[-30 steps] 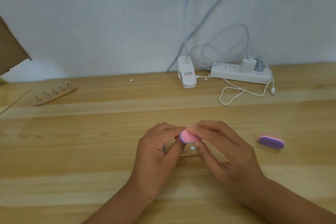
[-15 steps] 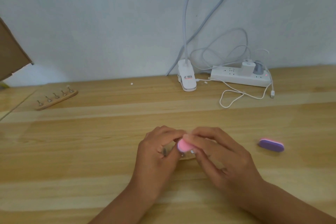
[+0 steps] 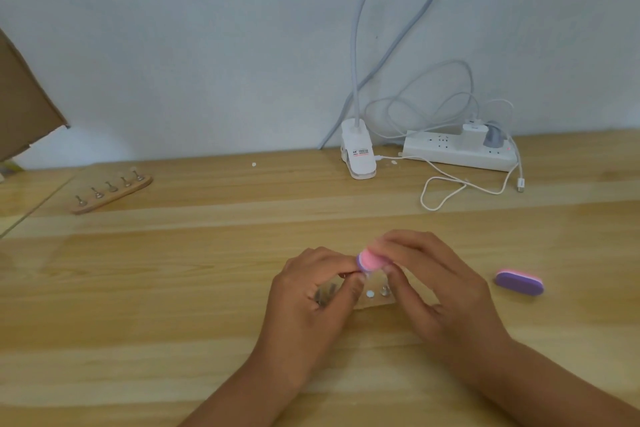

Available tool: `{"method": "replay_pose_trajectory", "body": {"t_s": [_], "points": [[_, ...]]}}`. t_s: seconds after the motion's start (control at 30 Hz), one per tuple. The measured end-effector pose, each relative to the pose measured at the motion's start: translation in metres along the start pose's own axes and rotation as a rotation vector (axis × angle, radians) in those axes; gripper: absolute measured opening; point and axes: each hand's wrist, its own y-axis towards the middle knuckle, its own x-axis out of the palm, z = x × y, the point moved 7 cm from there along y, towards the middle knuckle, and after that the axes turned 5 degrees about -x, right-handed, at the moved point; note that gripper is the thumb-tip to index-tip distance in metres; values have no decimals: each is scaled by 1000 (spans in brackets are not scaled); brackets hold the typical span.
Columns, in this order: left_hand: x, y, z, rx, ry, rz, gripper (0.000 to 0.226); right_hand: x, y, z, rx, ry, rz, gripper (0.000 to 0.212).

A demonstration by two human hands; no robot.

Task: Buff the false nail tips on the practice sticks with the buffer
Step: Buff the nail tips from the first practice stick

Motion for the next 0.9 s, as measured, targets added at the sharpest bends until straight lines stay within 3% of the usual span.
{"method": "replay_pose_trajectory", "body": {"t_s": [0.1, 0.23, 0.37, 0.5, 0.67, 0.9], "points": [[0, 1, 1, 17, -20, -8, 18, 6, -4, -11, -95, 9, -44, 25], [0, 0, 0, 12, 0, 7, 16, -2, 2, 6, 44, -28, 22, 26], [0, 0, 0, 14, -4, -1, 16, 0, 0, 1, 13, -15, 2, 24], [-1, -1, -5, -18, -30, 11, 9, -3, -1, 16, 168, 55, 32, 24], [1, 1, -5, -37, -38, -14, 10, 3, 0, -2, -37, 34, -30, 27], [0, 1, -6, -50, -62, -13, 13, 6, -3, -7, -99, 27, -59, 26]]}}
